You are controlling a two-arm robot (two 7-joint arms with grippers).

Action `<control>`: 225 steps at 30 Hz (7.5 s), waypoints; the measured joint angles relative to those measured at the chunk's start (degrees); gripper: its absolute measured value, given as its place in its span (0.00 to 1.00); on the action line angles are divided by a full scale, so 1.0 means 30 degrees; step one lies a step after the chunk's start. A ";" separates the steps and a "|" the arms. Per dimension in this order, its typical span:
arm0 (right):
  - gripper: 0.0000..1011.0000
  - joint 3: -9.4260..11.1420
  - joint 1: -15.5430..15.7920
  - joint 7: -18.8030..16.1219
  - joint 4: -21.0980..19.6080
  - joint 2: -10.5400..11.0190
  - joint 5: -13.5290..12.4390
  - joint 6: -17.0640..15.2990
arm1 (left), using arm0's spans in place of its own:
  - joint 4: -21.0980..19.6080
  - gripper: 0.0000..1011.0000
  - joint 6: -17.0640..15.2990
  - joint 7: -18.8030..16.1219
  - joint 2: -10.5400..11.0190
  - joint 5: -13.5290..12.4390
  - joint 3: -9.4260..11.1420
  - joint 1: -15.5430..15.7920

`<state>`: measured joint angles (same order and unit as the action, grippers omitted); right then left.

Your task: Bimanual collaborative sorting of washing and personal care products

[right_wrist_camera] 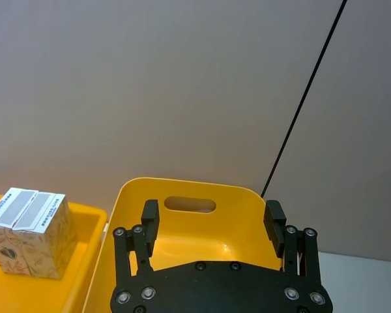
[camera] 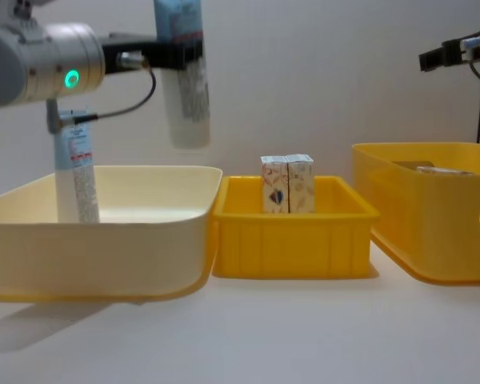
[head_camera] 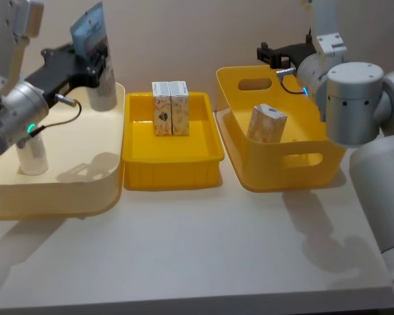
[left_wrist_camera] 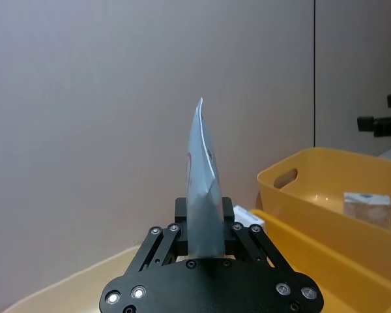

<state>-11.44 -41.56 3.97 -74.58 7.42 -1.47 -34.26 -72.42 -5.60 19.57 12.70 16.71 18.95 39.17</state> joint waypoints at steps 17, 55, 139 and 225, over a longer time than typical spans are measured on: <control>0.99 -0.0589 -0.1130 -0.1214 0.0998 0.0311 0.0386 0.2805 | 0.0736 0.26 0.0741 0.1345 -0.0338 0.1061 -0.0221 0.1684; 0.99 -0.2632 -0.2135 -0.8307 0.1455 0.1714 -0.0484 0.6611 | 0.0531 0.26 0.0907 0.0864 -0.0573 0.1895 0.0168 0.1538; 0.99 -0.5855 -0.3603 -1.3318 0.2672 0.1859 -0.2828 0.4157 | 0.0228 0.26 0.1264 0.1004 -0.0212 0.2904 0.0591 0.0639; 0.61 -0.8726 -0.6077 -1.3180 0.7281 -0.0433 -0.2208 0.5906 | -0.1126 0.26 0.0892 0.0912 0.0527 0.3112 0.0677 -0.0235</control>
<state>-37.62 -59.79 -35.57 -52.74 6.12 -8.10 -16.54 -75.80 -2.92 22.31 14.28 26.04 20.98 38.47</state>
